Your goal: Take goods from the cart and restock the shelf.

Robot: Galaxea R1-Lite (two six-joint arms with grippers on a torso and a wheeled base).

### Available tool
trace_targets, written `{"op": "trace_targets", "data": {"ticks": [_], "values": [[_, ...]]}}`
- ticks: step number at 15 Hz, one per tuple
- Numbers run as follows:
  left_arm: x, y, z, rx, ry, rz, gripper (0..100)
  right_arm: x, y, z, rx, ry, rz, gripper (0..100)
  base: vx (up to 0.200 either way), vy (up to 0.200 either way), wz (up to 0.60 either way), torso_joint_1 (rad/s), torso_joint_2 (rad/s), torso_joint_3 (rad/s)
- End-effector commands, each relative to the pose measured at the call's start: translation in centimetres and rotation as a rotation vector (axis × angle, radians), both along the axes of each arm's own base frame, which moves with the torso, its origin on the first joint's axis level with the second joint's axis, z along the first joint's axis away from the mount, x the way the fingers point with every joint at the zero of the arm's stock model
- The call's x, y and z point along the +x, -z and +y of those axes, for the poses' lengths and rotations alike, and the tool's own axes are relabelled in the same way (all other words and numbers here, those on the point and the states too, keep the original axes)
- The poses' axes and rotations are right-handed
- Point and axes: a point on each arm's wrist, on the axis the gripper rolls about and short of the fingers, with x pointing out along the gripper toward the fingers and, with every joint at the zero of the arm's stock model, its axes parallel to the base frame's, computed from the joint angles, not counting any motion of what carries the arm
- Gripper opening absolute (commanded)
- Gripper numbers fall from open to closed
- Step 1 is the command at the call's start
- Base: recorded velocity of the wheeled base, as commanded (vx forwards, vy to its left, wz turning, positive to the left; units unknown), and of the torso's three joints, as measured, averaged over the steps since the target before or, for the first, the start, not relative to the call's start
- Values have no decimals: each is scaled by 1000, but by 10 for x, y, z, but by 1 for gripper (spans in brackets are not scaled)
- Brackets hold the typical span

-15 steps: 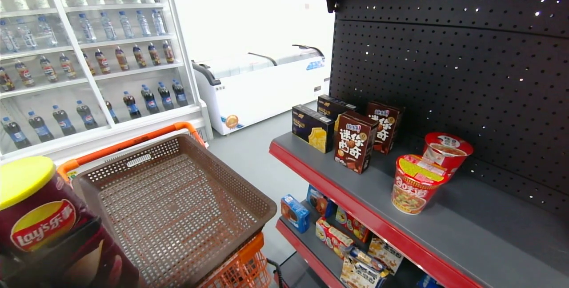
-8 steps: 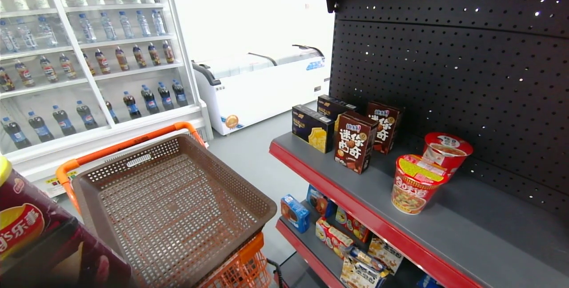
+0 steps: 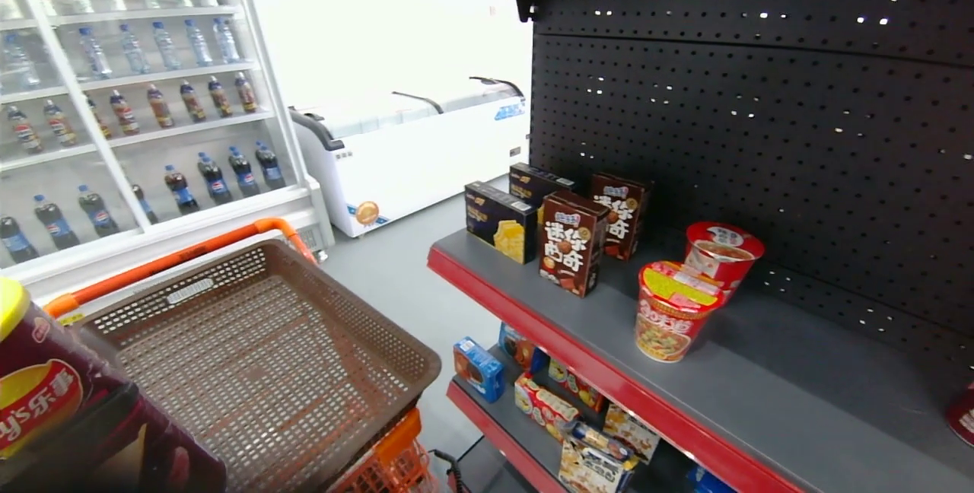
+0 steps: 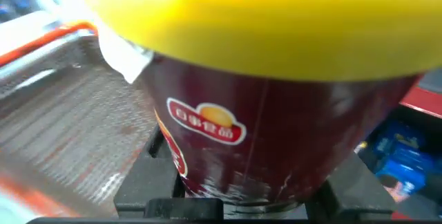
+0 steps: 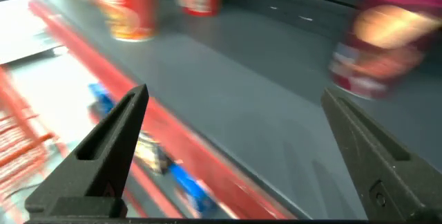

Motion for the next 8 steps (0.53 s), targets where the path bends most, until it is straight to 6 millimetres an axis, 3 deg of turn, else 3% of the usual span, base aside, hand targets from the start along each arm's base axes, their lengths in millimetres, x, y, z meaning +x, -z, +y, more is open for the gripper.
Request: {"op": "trace_targets", "data": {"ticks": [1, 8], "values": [[2, 0, 0, -7, 1, 9, 0, 0, 0, 0, 1, 1, 0, 100, 0, 0, -600, 12, -2, -2], [2, 1, 0, -31, -4, 18, 0, 0, 0, 0, -1, 0, 0, 100, 0, 0, -600, 1, 4, -1]]}}
